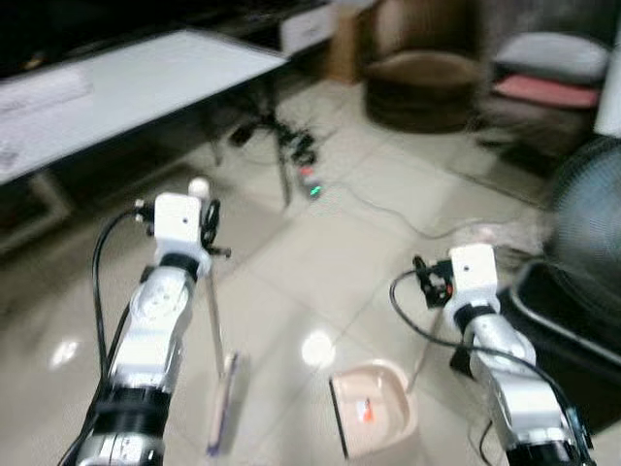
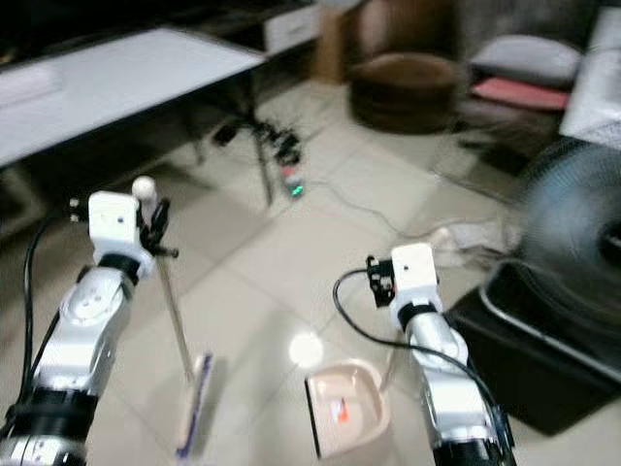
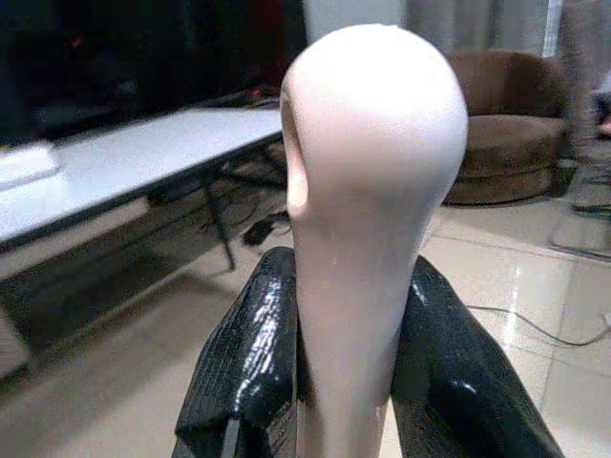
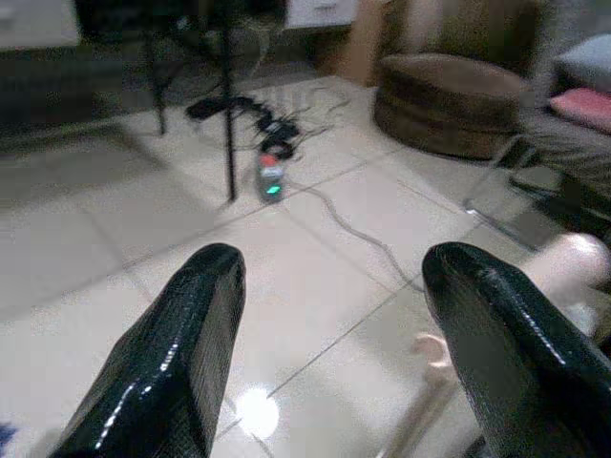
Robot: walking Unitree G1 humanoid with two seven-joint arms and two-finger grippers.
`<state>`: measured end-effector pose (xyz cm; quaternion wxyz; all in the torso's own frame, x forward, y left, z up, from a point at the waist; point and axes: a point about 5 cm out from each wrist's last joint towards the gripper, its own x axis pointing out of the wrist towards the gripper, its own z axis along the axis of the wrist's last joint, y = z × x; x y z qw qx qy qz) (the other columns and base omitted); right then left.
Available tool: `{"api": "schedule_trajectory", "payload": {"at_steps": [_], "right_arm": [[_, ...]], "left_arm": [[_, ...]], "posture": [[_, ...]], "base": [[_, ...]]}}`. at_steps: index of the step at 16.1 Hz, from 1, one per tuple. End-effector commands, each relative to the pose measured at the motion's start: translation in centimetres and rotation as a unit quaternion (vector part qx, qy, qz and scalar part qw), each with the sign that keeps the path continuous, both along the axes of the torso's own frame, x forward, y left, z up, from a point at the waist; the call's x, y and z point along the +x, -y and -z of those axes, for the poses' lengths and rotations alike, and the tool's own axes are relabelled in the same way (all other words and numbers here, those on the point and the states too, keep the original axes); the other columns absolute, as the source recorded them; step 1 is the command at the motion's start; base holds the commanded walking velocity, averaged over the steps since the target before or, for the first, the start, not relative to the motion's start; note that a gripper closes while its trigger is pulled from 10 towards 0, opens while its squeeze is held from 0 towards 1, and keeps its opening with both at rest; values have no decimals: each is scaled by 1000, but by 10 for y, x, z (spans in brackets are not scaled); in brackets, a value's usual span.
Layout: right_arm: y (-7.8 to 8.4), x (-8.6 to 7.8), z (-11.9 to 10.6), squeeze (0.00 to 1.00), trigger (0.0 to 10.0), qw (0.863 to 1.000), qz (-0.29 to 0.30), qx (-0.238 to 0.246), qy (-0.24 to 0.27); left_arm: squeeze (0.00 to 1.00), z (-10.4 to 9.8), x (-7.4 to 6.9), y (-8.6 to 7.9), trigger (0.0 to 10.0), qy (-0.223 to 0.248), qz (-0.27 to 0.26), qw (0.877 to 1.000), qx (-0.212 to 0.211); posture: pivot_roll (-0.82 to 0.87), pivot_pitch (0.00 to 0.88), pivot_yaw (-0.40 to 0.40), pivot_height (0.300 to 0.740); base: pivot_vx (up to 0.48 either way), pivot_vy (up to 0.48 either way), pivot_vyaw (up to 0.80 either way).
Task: Sweep floor
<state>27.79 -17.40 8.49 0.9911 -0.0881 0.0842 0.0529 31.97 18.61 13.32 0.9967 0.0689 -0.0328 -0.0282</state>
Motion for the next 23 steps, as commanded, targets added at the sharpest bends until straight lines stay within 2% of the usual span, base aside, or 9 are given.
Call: {"api": "schedule_trajectory", "payload": {"at_steps": [1, 4, 7, 9, 12, 15, 17, 20, 23], "right_arm": [[-5, 1, -1, 0, 10000, 1000, -9, 6, 1], [-5, -1, 0, 0, 10000, 999, 1, 33, -6], [-5, -6, 3, 0, 10000, 999, 3, 37, -13], [-4, -6, 4, 0, 10000, 999, 7, 39, -15], [2, -7, 3, 0, 10000, 999, 25, 24, -23], [9, -12, 9, 0, 10000, 998, 27, -11, -57], [26, -21, 17, 0, 10000, 995, 42, -40, -87], [55, -22, 10, 0, 10000, 992, 83, -46, -79], [59, -20, 11, 0, 10000, 991, 98, -31, -85]], "left_arm": [[0, -1, 0, -6, 10000, 2, -11, 1000, 8], [0, 4, 1, -6, 10000, -26, -7, 999, -28], [0, 2, 2, -7, 10000, -23, -7, 999, -28], [0, 0, 2, -6, 10000, -16, -3, 1000, -23], [0, 0, 4, -7, 10000, -24, 1, 999, -24], [0, 2, 2, -4, 10000, -20, 9, 1000, -18], [0, 7, -1, -4, 10000, -19, 9, 1000, -16], [0, 4, -3, -3, 10000, 0, 15, 1000, -21], [0, -1, 1, 0, 10000, 14, 16, 999, -28]], "posture": [[-191, 0, 76, 740], [-193, 0, 77, 740], [-193, 0, 79, 740], [-195, 0, 81, 740], [-194, 0, 82, 740], [-202, 0, 65, 740], [-209, 0, 54, 740], [-214, 0, 57, 740], [-207, 0, 59, 740]], "base": [[0, -480, 587], [0, 121, 0], [0, 480, 0], [0, 0, 0], [0, 0, 0], [0, 0, 0], [0, 0, 0], [0, 0, 0], [0, 0, 0]]}}
